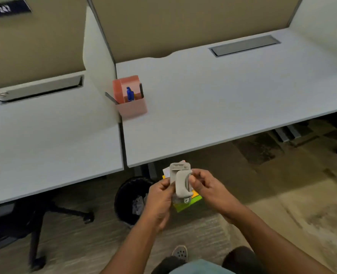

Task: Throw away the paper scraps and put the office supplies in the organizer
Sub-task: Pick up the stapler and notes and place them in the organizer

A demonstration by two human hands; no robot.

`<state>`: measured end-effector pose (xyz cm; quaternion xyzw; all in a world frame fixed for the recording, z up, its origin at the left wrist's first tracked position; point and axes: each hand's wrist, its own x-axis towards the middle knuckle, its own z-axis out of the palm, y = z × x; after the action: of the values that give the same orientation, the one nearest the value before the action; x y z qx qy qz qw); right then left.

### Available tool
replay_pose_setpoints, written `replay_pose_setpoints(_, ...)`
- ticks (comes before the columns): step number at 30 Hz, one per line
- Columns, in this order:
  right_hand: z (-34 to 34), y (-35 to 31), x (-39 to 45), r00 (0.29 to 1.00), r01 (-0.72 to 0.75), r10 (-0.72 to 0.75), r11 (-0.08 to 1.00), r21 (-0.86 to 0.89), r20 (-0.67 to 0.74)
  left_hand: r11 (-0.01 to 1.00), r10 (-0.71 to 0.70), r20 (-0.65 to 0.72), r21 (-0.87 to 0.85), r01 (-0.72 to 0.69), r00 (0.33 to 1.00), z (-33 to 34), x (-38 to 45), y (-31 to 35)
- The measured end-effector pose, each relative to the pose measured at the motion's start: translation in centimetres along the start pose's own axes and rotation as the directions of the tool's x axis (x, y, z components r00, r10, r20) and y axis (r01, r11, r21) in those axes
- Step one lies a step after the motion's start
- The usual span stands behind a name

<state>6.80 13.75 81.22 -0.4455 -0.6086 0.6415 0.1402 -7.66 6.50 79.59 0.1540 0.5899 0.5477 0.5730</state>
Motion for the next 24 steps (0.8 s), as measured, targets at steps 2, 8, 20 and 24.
replay_pose_setpoints(2, 1.1, -1.4, 0.9, 1.000, 0.000, -0.001, 0.998, -0.066, -0.016, 0.991, 0.044, 0.031, 0.129, -0.047, 0.999, -0.7, 0.7, 1.7)
replay_pose_setpoints(8, 2.8, -4.0, 5.0, 0.970, -0.027, 0.009, 0.997, -0.072, -0.242, 0.974, 0.074, 0.084, 0.207, -0.090, 0.994, -1.0, 3.7, 5.3)
replay_pose_setpoints(20, -0.6, -9.1, 20.6, 0.990, -0.141, 0.108, 0.800, 0.583, 0.092, 0.992, 0.124, -0.185, 0.012, -0.124, 0.975, -5.2, 15.0, 12.1)
replay_pose_setpoints(24, -2.6, -12.1, 27.9, 0.991, -0.134, 0.119, 0.808, 0.573, 0.063, 0.979, 0.139, -0.255, 0.179, -0.094, 0.957, -6.1, 19.5, 15.5)
